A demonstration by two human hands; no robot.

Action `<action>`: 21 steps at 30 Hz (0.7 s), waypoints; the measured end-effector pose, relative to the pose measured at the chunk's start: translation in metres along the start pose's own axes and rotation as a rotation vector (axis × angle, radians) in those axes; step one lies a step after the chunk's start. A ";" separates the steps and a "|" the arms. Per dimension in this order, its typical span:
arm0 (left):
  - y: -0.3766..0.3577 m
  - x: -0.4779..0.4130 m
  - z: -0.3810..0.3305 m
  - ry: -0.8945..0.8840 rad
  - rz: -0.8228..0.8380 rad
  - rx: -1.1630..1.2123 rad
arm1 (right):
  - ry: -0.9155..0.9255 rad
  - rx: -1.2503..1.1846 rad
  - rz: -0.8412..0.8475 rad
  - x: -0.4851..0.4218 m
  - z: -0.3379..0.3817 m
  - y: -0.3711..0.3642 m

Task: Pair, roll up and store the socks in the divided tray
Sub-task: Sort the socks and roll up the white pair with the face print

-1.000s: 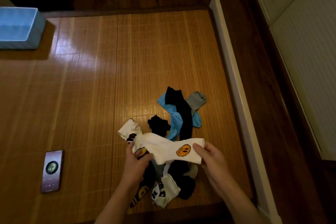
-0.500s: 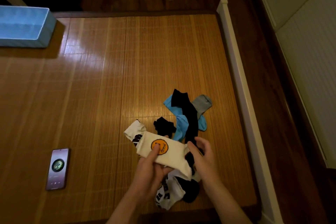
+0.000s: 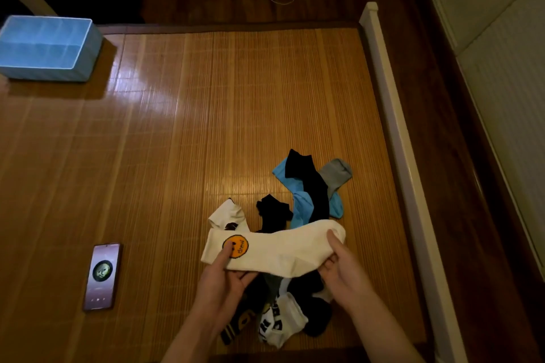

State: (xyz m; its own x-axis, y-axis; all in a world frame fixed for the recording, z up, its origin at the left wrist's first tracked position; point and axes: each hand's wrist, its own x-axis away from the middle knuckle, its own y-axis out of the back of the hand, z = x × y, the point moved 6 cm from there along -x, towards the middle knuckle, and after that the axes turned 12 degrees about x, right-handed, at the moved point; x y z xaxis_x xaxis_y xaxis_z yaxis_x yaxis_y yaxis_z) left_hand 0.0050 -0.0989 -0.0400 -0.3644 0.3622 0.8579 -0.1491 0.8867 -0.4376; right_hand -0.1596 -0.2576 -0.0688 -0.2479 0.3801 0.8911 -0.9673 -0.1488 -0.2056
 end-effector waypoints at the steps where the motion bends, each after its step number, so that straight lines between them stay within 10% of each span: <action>1: 0.004 -0.002 0.002 0.009 -0.004 -0.001 | 0.014 0.026 -0.002 -0.001 0.001 0.001; 8: 0.017 -0.010 0.026 0.016 -0.076 -0.242 | -0.014 0.014 -0.030 -0.012 -0.009 0.011; 13: -0.011 0.000 0.061 -0.089 0.200 -0.851 | -0.179 0.142 -0.007 -0.014 -0.050 0.014; 21: -0.017 0.000 0.090 -0.065 0.285 -0.903 | -0.209 0.031 -0.005 -0.014 -0.057 0.036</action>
State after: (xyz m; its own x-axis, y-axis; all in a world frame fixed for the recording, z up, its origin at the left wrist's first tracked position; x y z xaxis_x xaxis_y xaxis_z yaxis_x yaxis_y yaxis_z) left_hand -0.0754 -0.1398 -0.0568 -0.3321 0.6067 0.7222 0.7110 0.6642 -0.2310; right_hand -0.1942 -0.2164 -0.1119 -0.2229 0.1836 0.9574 -0.9655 -0.1770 -0.1909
